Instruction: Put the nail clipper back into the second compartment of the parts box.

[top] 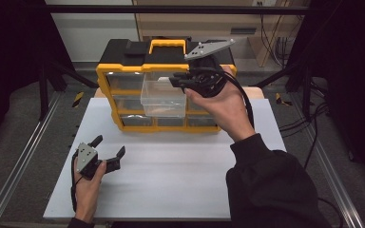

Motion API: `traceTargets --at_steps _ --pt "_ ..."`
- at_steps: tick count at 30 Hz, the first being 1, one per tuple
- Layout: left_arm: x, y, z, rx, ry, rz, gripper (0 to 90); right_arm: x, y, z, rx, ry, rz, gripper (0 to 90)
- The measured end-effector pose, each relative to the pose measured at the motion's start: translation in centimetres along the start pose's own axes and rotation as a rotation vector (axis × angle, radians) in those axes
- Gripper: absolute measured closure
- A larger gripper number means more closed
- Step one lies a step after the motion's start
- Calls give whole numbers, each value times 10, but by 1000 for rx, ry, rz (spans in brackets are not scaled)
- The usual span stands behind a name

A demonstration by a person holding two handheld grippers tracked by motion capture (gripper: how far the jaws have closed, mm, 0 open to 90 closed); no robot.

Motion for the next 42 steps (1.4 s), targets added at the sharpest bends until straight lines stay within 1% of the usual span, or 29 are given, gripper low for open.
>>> traceTargets --at_steps 9,27,31,42 --pt "0 0 0 3 4 0 56 6 1 -1 -8 28 12 777" --pt "0 0 0 5 4 -1 56 17 2 -3 -14 54 24 777" --pt "0 0 0 4 4 -2 56 18 1 -4 -7 51 18 777" --pt "1 -1 0 0 1 -5 57 23 -1 -8 11 56 24 776"
Point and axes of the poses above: each handheld gripper's, and its own axes: x roughly forward along the jaws, z roughly out of its top, y roughly to its left, the point moved 4 cm from there along x, roughly forward along the jaws, and after that the axes turned 6 degrees about y, right-handed, at the moved point
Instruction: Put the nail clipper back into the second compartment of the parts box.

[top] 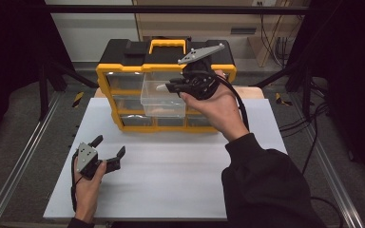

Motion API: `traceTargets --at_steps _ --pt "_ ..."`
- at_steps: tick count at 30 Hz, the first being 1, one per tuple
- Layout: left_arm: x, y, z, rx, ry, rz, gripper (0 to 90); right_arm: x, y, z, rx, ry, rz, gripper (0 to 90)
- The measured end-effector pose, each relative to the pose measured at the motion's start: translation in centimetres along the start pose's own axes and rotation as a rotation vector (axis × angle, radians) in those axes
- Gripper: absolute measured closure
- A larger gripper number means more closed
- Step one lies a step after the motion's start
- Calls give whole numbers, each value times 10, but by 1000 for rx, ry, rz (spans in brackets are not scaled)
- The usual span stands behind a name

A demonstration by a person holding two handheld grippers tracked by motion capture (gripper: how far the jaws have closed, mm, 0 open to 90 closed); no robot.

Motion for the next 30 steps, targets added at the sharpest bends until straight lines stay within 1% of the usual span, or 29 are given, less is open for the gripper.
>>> traceTargets --at_steps 3,6,7,8,9,11,12,15,18,22,26,30 --pt "0 0 0 3 5 -3 57 1 1 0 0 -4 3 775" --pt "1 0 0 4 6 -6 57 1 2 3 -1 -27 -14 768" --pt "1 -1 0 -1 1 -6 57 1 2 3 -3 -40 -23 724" --pt "1 -1 0 0 3 -7 57 1 1 4 5 -50 -33 666" --pt "1 -1 0 0 3 -8 57 0 1 4 10 -57 -40 642" --pt "1 -1 0 0 3 -9 57 -1 0 5 5 -72 -58 584" --pt "1 -1 0 0 3 -9 57 -2 1 5 16 -79 -65 552" --pt "1 -1 0 0 3 -10 57 -4 0 6 27 -98 -75 493" --pt "1 -1 0 0 2 -9 57 -5 -1 6 37 -108 -85 463" --pt "1 -1 0 0 3 -10 57 -5 -2 5 47 -113 -87 456" --pt "1 -1 0 -1 3 -10 57 -6 -3 4 61 -116 -90 423" --pt "1 -1 0 -1 2 -10 57 -7 -3 3 62 -117 -99 378"
Point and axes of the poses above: each handheld gripper's, and its own axes: x roughly forward along the jaws, z roughly out of its top, y roughly to its left, the point moved 4 cm from there along x, roughly forward along the jaws, and after that the axes turned 6 degrees about y, right-handed, at the moved point
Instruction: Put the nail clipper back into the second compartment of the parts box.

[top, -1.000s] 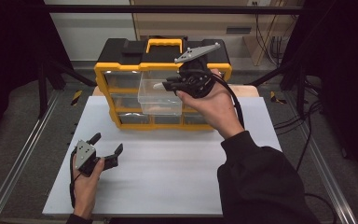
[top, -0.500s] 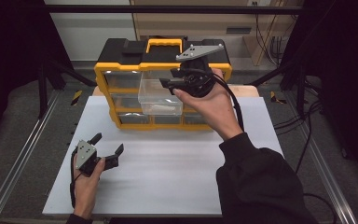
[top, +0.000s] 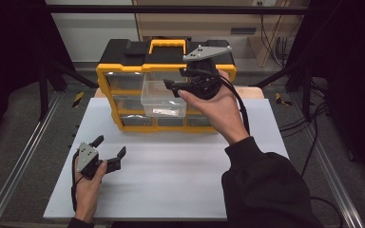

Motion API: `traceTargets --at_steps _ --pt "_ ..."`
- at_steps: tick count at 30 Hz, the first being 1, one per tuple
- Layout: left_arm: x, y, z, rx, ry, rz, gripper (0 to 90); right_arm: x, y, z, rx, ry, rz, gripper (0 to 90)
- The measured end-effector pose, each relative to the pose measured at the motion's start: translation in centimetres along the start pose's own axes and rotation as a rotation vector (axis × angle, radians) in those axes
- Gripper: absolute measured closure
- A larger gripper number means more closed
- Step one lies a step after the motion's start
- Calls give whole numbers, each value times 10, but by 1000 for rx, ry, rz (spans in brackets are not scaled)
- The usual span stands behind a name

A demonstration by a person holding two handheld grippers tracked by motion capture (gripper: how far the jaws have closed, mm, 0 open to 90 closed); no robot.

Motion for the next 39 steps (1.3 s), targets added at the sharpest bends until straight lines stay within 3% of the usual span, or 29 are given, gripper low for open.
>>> traceTargets --at_steps 10,20,27,39 --pt "0 0 0 3 1 -1 57 -8 -7 -4 41 -15 -70 187" --pt "-1 0 1 3 -7 6 58 -28 -23 -18 78 -66 -164 102" --pt "-1 2 1 2 -5 10 57 -44 -44 -32 107 -93 -261 59" --pt "-1 1 1 2 -7 4 57 -66 -64 -76 137 -104 -294 43"
Point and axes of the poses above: each handheld gripper's, and its own axes: x roughly forward along the jaws, z roughly out of its top, y roughly to its left, the point moved 4 cm from there along x, roughly forward along the jaws, and after that the axes turned 6 degrees about y, right-handed, at the moved point
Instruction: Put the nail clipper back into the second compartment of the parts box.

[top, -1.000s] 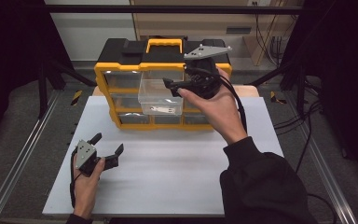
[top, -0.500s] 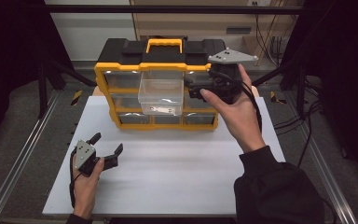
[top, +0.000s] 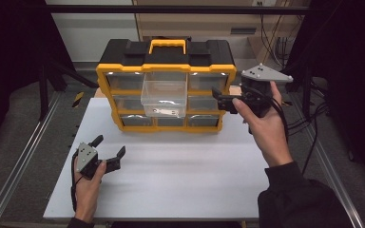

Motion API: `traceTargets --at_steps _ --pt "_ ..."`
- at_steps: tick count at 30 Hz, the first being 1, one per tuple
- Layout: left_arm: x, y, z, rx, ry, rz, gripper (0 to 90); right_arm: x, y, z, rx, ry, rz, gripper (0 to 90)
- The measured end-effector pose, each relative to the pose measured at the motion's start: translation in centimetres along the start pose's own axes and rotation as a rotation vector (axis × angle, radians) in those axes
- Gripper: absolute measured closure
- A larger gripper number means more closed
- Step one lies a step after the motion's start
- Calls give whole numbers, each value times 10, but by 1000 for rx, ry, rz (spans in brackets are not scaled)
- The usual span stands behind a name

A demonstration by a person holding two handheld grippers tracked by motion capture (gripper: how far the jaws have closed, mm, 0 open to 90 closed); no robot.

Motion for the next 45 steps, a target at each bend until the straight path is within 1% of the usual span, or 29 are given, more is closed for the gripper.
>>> traceTargets --at_steps 2,3,6,9,14,18,21,24,30,35,38,40,45 --pt "1 0 0 1 2 0 57 -3 -6 -8 -4 -4 -22 56" --pt "1 -1 0 1 3 -1 57 -6 -8 -12 3 -5 -28 74" --pt "1 -1 0 8 2 -4 56 -11 -16 -24 26 -17 -14 71" --pt "1 -1 0 7 3 -3 53 -17 -24 -36 38 -12 -21 74" --pt "2 -2 -1 10 7 -2 49 -25 -36 -55 55 -15 -46 83" --pt "1 0 0 4 5 19 42 -30 -41 -71 64 -15 -68 78" --pt "-1 2 0 -5 -3 28 25 -31 -43 -81 49 -16 -90 77" --pt "-1 3 0 -11 -3 36 21 -33 -43 -89 31 -26 -96 64" --pt "-1 2 0 -13 -4 30 20 -35 -42 -100 44 -43 -106 63" --pt "-1 2 0 -17 -2 15 20 -38 -44 -108 53 -63 -129 51" --pt "-1 1 -1 -20 3 6 21 -39 -45 -114 58 -61 -140 51" --pt "-1 1 -1 -17 3 12 25 -40 -45 -119 53 -61 -150 54" --pt "-4 2 -1 -19 -1 8 27 -39 -44 -134 44 -56 -152 59"
Point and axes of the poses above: each handheld gripper's, and its own axes: x roughly forward along the jaws, z roughly out of its top, y roughly to its left, the point moved 4 cm from there along x, roughly forward along the jaws, and after that the axes turned 6 degrees about y, right-handed, at the moved point
